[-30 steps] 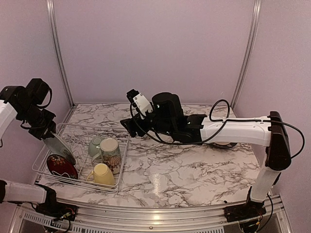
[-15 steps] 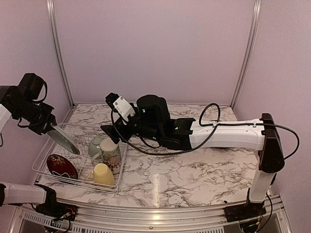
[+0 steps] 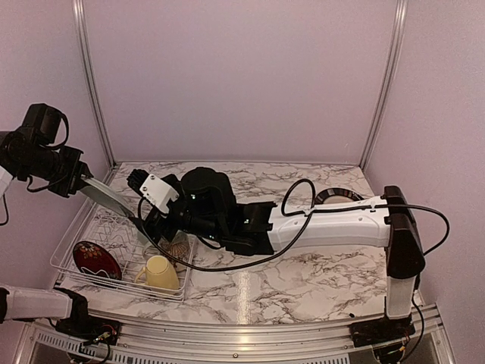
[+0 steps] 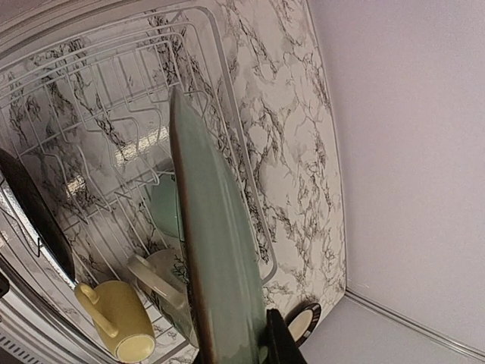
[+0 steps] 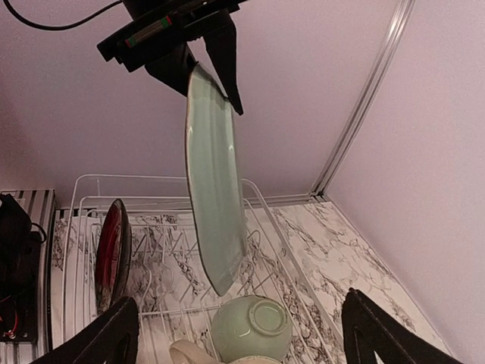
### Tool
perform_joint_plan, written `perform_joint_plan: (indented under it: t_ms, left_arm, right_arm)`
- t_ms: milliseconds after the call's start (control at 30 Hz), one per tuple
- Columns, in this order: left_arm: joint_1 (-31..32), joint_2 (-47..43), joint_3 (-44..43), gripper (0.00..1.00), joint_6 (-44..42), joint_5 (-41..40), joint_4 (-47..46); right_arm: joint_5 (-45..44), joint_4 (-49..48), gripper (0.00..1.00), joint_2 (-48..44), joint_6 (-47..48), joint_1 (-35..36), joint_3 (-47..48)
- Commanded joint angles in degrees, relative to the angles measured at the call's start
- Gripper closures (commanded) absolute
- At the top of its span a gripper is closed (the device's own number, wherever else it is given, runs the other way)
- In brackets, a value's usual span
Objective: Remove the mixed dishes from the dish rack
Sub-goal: Pass from the left arm to the right
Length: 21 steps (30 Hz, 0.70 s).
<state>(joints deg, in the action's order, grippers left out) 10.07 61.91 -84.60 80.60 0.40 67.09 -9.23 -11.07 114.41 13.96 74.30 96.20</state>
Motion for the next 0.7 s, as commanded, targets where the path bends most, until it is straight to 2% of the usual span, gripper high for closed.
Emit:
perform_joint_plan:
  t_ms: [0, 367, 667]
  left_arm:
    - [-0.22, -1.5, -3.11, 1.0, 1.33, 3.07, -6.3]
    - [-0.22, -2.56, -5.4, 1.0, 2.33, 5.04, -6.98]
    - [-0.22, -2.91, -5.23, 1.0, 2.63, 6.89, -8.24]
  right_arm:
    - [-4.5, -1.73, 0.12, 3.0, 5.03, 1.08, 4.49]
    - [-11.72, -9.99, 0.25, 10.63, 10.58, 1.71, 11.79]
    - [-11.85, -9.83, 0.37, 17.22, 15.46, 1.72, 21.24]
